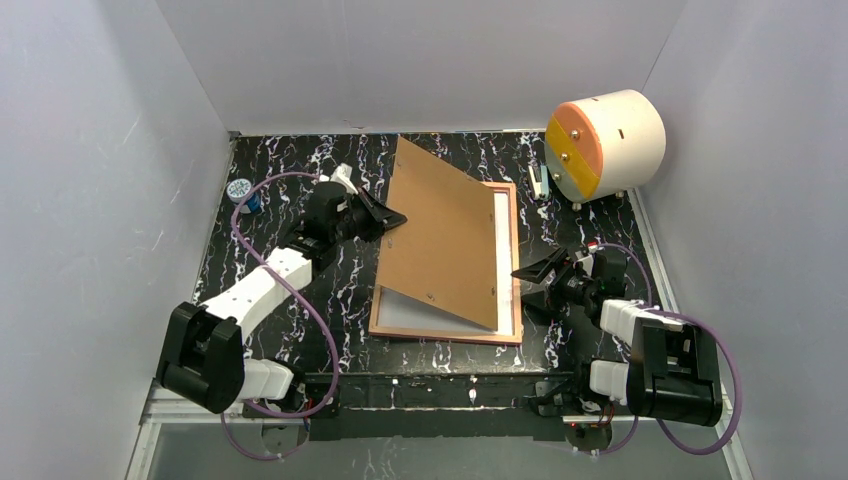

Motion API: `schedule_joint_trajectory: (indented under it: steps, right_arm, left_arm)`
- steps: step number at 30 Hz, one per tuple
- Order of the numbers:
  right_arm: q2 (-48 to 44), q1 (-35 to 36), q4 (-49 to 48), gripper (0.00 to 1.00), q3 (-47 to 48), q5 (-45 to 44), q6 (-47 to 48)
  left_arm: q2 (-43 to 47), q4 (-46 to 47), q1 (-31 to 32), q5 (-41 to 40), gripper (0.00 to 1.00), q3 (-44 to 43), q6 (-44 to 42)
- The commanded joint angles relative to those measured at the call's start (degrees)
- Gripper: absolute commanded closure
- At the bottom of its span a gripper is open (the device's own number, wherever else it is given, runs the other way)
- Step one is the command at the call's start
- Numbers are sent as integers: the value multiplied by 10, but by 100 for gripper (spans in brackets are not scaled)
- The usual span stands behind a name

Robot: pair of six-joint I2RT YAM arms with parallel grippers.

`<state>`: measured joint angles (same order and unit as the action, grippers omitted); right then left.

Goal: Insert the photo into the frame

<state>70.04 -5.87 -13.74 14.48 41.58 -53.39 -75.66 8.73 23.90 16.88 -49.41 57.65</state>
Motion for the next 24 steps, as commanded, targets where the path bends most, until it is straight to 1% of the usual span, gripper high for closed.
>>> schedule_joint_trajectory:
  steps: [1, 11, 16, 24]
  right_arm:
    - [0, 4, -37, 13, -2, 47, -20]
    - [14, 4, -37, 14, 2, 43, -18]
    - [21, 3, -38, 14, 3, 40, -15]
    - [26, 3, -37, 15, -1, 34, -15]
  left_arm:
    - [21, 129, 2, 20, 100, 19, 40]
    - [-5, 150, 2, 57, 100, 32, 17]
    - [-12, 151, 2, 54, 100, 45, 9]
    - [-32, 195, 6, 54, 100, 71, 39]
